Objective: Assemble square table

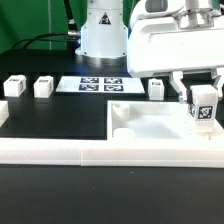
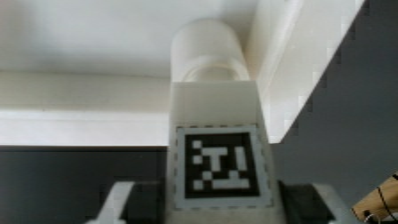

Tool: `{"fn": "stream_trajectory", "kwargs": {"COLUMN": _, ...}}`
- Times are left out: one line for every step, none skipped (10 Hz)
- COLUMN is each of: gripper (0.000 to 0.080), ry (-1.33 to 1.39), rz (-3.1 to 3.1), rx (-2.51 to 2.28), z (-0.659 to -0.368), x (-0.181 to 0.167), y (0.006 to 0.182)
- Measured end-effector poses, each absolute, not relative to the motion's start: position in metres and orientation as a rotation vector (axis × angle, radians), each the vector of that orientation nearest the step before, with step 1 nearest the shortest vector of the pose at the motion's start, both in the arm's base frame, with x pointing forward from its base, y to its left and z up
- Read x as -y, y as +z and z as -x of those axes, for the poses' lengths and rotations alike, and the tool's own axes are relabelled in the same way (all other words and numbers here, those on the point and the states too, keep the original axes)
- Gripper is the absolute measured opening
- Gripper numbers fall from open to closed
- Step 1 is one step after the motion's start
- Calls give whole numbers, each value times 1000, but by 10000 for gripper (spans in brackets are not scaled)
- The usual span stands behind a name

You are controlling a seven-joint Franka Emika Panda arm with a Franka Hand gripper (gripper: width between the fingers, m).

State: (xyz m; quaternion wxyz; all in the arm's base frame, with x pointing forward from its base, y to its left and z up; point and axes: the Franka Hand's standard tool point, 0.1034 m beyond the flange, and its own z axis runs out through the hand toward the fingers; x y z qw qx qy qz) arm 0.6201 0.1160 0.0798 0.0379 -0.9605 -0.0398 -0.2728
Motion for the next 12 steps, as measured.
{"fn": "stream_trajectory", "kwargs": {"gripper": 291, "ry": -856, "rz": 2943, "rx": 122, "z": -620, "x": -116, "y": 80}}
{"fn": "stream_trajectory", "kwargs": {"gripper": 291, "ry": -866, "rz": 2941, "rx": 122, "z": -620, "x": -116, "y": 80}}
{"fn": "stream_trajectory", "kwargs": {"gripper": 291, "ry": -869, "rz": 2940, "rx": 123, "z": -620, "x": -116, "y": 80}}
{"fn": "stream_trajectory", "kwargs": {"gripper": 300, "ry": -869, "rz": 2941, "rx": 123, "z": -620, "x": -116, "y": 80}}
{"fn": "stream_trajectory", "kwargs": {"gripper": 300, "ry": -869, "rz": 2941, "rx": 123, "z": -620, "x": -116, "y": 80}}
{"fn": "stream_trajectory", "kwargs": {"gripper": 476, "ry": -869, "rz": 2941, "rx": 123, "z": -620, "x": -116, "y": 80}}
{"fn": "stream_trajectory", "kwargs": {"gripper": 628, "ry": -869, "rz": 2941, "rx": 123, "z": -620, "x": -116, "y": 80}}
{"fn": "stream_trajectory", "kwargs": {"gripper": 628, "ry": -869, "rz": 2941, "rx": 123, "z": -620, "x": -116, "y": 80}}
{"fn": "stream_trajectory", "kwargs": {"gripper": 644, "ry": -869, "rz": 2941, "rx": 123, "z": -620, "x": -116, "y": 80}}
{"fn": "stream_trajectory", "kwargs": {"gripper": 644, "ry": -869, "rz": 2941, "rx": 123, "z": -620, "x": -116, "y": 80}}
{"fn": "stream_trajectory", "kwargs": {"gripper": 648, "ry": -869, "rz": 2941, "rx": 123, "z": -620, "x": -116, "y": 80}}
{"fn": "stream_trajectory", "kwargs": {"gripper": 649, "ry": -869, "rz": 2941, "rx": 123, "z": -620, "x": -116, "y": 80}}
